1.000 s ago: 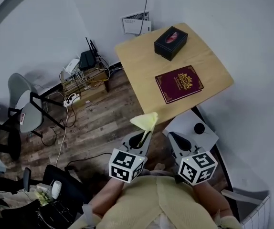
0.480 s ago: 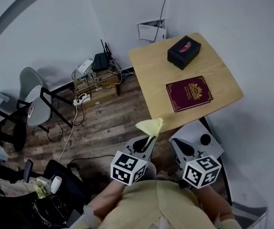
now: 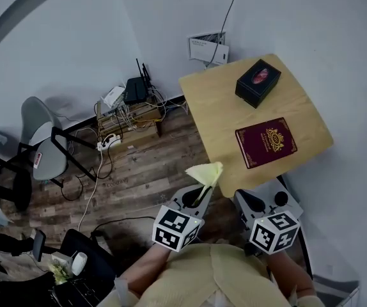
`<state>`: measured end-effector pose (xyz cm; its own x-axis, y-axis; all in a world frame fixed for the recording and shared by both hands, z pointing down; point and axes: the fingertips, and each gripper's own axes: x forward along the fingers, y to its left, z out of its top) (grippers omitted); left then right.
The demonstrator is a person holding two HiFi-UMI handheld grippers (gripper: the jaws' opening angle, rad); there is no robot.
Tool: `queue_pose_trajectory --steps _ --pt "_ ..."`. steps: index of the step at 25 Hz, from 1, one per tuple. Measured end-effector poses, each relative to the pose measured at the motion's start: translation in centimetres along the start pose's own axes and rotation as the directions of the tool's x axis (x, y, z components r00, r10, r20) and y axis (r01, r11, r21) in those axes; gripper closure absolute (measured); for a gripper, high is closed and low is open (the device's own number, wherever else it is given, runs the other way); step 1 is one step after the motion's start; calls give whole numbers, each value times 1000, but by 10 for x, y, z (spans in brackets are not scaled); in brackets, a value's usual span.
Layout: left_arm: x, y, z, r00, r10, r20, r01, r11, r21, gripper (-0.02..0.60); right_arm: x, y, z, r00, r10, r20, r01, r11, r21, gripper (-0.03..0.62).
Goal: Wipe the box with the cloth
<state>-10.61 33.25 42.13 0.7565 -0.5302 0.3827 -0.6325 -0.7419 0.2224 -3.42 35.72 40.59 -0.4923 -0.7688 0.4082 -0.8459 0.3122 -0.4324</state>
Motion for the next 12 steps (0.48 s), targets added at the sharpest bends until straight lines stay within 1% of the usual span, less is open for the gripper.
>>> queue_pose_trajectory --steps 3,8,12 --pt "-9 33 7 1000 1 -6 -1 1000 6 552 32 9 9 1000 -12 -8 12 1000 16 565" --pt "-19 88 10 1000 -8 -20 8 1000 -13 552 85 29 22 1000 -22 -9 23 999 39 565" --pt "-26 114 15 999 -35 -26 35 999 -5 552 113 42 30 999 -36 -10 36 998 42 565"
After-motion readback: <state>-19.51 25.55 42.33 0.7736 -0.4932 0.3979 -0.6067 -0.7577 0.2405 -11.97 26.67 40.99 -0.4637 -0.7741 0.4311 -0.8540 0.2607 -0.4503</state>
